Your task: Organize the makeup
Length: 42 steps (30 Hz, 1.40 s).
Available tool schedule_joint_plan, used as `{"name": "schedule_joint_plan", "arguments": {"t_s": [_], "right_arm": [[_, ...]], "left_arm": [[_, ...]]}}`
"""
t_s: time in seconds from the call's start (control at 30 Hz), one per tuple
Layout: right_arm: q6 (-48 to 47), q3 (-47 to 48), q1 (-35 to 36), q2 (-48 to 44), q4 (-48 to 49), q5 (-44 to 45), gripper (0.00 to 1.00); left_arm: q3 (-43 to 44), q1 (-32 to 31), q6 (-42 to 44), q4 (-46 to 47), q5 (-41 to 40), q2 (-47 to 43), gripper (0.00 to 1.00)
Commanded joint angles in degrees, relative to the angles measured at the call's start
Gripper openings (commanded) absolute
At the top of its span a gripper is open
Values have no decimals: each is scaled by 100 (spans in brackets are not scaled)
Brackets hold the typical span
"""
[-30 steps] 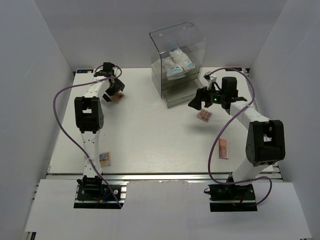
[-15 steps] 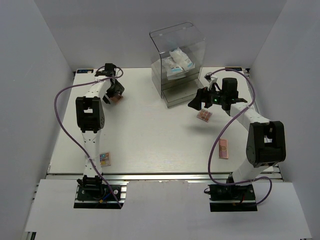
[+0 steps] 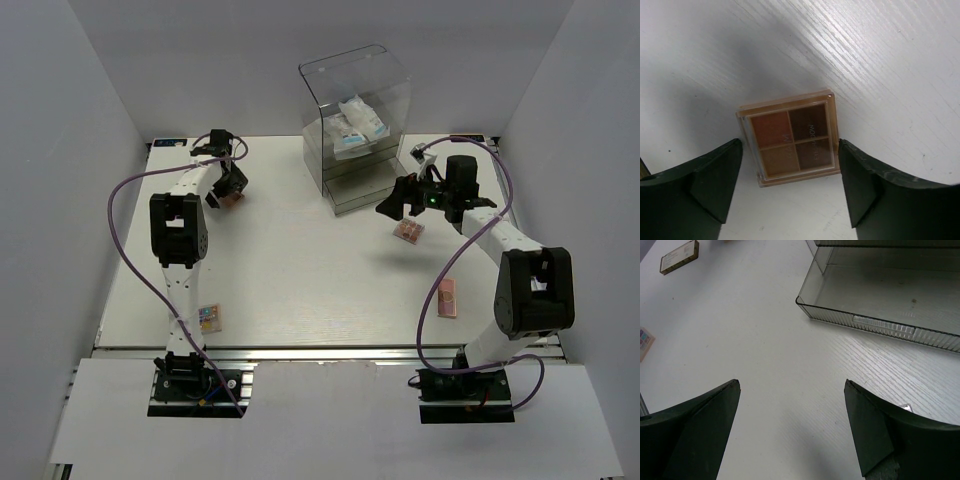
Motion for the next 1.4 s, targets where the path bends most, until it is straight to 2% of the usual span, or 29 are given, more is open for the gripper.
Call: {"name": "schedule_joint_plan", "arguments": {"t_s": [0.0,0.33,0.7,0.97,1.13,1.33,1.37], "right_arm": [[3,-48,-26,-260,203,-146,89],[3,-57,-26,-251,211,-146,89],[144,-74,-35,-242,211,-164,89],[161,-109,-34,-286,220,-155,89],[170,-92,-35,-295,212,-164,89],[83,-22,-26,-356,141,-146,89],[47,-30,-34,-426,115,-85,89]], "left_arm": [[-202,56,316,-718,-333,223,89],[-185,47,342,-551,-52,249,98],[79,-5,61,-533,125,398,98],[-122,-5,228,-656,-148,381,91],[-508,-5,307,-534,-236,197,74],[-922,-23,439,107,211,-330,34],[-1097,-75,517,439,499,-444,31]]}}
